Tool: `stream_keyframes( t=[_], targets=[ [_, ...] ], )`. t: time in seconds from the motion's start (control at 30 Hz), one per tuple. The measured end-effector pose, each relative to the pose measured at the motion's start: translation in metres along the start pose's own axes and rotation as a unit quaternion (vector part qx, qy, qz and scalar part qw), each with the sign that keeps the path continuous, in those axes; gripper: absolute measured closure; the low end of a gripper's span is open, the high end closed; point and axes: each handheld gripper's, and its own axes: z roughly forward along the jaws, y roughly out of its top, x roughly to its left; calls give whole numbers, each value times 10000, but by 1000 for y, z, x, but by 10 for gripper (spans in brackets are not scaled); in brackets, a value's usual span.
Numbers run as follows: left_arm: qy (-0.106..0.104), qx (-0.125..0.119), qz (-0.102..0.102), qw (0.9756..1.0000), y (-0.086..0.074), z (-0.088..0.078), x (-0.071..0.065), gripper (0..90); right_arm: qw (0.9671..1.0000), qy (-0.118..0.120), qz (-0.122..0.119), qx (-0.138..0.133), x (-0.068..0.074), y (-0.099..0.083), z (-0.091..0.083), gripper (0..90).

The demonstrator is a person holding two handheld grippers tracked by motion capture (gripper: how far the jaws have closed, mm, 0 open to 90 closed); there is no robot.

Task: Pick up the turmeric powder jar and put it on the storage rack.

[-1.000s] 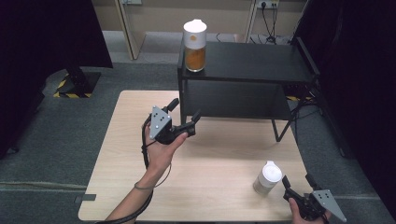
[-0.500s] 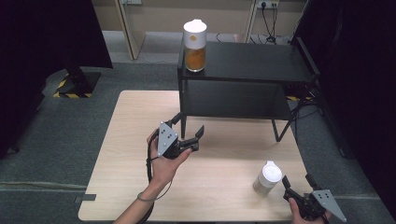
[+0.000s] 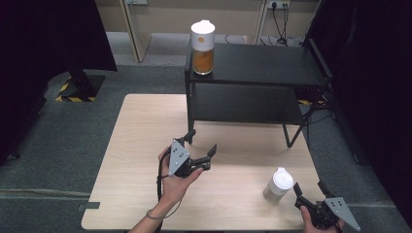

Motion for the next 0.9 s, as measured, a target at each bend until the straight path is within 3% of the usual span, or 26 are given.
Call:
stream_keyframes(
  t=[0.17,0.63,0.9],
  targets=[
    [-92,92,-85,9999,-13,-3,3,140,10000,-1,6,-3,0,0,0,99],
    [-79,492,-284,9984,-43,-12,5,138,10000,-12,8,-7,0,0,0,99],
    [-34,553,-419,9976,-56,-18,6,136,10000,-4,-5,3,0,0,0,99]
  ],
)
